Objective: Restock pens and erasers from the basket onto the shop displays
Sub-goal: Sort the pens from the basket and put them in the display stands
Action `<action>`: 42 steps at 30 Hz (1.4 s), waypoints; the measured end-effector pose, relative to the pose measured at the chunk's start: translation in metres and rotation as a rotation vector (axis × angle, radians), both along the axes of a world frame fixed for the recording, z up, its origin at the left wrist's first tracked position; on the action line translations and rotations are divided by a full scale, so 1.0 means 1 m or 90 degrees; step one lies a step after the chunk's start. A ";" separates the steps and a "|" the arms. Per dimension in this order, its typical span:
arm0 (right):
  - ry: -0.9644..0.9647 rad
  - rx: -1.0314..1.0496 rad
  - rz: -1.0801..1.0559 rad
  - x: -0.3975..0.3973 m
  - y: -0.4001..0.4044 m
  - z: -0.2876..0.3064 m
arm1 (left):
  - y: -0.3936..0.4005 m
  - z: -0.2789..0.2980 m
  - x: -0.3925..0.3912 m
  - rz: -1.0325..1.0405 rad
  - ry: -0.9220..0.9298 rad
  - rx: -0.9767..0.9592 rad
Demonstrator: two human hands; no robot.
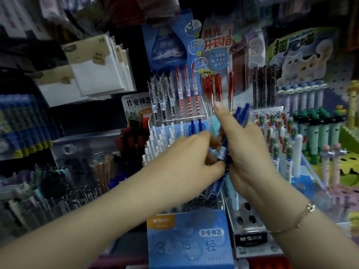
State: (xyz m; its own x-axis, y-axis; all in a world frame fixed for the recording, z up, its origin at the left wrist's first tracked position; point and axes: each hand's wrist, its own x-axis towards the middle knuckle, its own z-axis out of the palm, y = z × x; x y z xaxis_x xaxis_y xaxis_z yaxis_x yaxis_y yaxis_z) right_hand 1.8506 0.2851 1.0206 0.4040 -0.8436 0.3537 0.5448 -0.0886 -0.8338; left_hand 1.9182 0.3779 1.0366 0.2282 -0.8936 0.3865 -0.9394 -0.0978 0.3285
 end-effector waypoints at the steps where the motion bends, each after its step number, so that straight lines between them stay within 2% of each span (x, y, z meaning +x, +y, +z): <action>1: 0.000 -0.009 0.004 0.001 0.002 0.000 | 0.000 -0.001 0.001 0.005 0.000 -0.014; 3: 0.019 -0.026 0.004 0.001 0.004 0.004 | 0.002 -0.002 0.004 0.001 0.049 -0.047; 5: 0.020 -0.017 0.036 -0.001 0.001 0.009 | 0.004 0.002 0.007 -0.024 0.182 -0.061; 7: -0.008 -0.004 0.105 -0.006 -0.006 0.015 | 0.006 0.008 0.012 -0.067 0.329 -0.060; 9: -0.021 -0.036 0.177 -0.013 -0.014 0.022 | 0.008 0.016 0.018 -0.100 0.380 -0.076; 12: 0.052 -0.141 0.198 -0.022 -0.021 0.035 | 0.006 0.031 0.024 -0.105 0.354 -0.093; 19: 0.234 -0.388 0.043 -0.026 -0.023 0.064 | -0.010 0.056 0.032 -0.054 0.169 -0.017; 25: 0.339 -0.503 -0.096 -0.011 -0.026 0.065 | -0.024 0.065 0.036 -0.127 0.132 -0.105; 28: 0.369 -0.493 -0.115 -0.009 -0.034 0.063 | -0.034 0.059 0.043 -0.101 0.038 -0.101; 31: 0.288 -0.412 -0.083 -0.012 -0.046 0.058 | -0.045 0.054 0.051 -0.021 -0.082 -0.083; 37: 0.173 -0.280 -0.011 -0.020 -0.055 0.041 | -0.056 0.061 0.054 -0.040 -0.086 -0.010; 42: 0.148 -0.241 0.035 -0.025 -0.056 0.033 | -0.057 0.065 0.059 -0.058 -0.080 0.017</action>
State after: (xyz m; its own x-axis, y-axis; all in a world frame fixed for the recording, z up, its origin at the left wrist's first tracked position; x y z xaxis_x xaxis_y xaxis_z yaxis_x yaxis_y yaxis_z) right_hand 1.8257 0.2291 1.0532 0.5504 -0.6470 0.5277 0.3586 -0.3875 -0.8493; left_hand 1.9774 0.3211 1.1015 0.0974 -0.9187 0.3827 -0.9784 -0.0180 0.2058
